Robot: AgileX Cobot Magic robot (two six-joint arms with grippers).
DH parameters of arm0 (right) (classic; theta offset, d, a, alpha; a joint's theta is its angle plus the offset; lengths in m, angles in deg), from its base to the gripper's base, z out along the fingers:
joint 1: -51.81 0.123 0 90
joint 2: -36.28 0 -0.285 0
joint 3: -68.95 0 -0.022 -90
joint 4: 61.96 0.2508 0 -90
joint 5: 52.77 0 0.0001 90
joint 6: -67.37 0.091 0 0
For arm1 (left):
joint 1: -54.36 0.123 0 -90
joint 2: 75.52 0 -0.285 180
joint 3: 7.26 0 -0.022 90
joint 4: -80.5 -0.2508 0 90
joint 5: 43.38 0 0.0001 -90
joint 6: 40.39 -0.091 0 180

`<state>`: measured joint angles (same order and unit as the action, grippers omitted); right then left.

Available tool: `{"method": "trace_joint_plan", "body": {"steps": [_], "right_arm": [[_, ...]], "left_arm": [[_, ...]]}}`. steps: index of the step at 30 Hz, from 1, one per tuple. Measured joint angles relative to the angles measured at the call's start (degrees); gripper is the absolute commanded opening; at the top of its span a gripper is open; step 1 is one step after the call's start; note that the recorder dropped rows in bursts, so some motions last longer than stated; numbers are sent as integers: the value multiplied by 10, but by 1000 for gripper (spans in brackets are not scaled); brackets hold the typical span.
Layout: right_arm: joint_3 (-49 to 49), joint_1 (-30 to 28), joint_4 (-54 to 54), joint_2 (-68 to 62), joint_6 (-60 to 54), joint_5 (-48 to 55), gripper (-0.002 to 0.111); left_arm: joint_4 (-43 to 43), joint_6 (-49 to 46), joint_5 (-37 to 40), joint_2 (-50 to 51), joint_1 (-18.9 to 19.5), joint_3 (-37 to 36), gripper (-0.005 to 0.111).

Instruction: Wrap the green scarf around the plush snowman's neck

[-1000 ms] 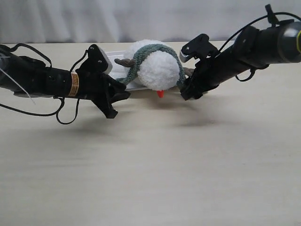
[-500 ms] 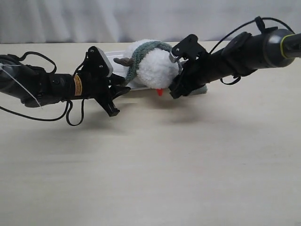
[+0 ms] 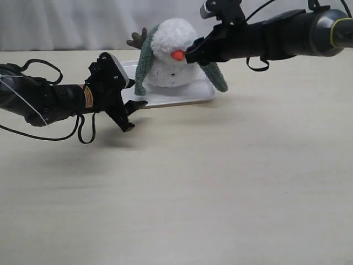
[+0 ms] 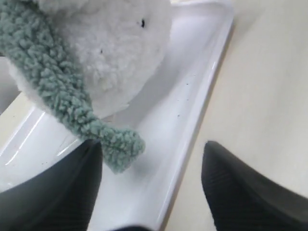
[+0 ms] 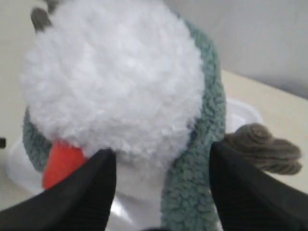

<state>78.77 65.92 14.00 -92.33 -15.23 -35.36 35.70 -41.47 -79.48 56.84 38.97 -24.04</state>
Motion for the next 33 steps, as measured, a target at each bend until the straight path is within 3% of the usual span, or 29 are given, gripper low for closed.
{"method": "trace_joint_plan", "body": {"steps": [11,20,25,30,33], "right_arm": [[125,0,26,-107,41,-22,54],[138,0,-32,-128,64,18,54],[138,0,-115,-124,116,58,54],[138,0,-285,-83,246,91,54],[138,0,-380,-50,328,105,52]], "left_arm": [[16,-18,-4,0,1,0,58],[16,-19,-7,0,1,0,58],[16,-15,-8,0,1,0,58],[21,-11,-10,0,1,0,57],[42,-9,-10,0,1,0,50]]}}
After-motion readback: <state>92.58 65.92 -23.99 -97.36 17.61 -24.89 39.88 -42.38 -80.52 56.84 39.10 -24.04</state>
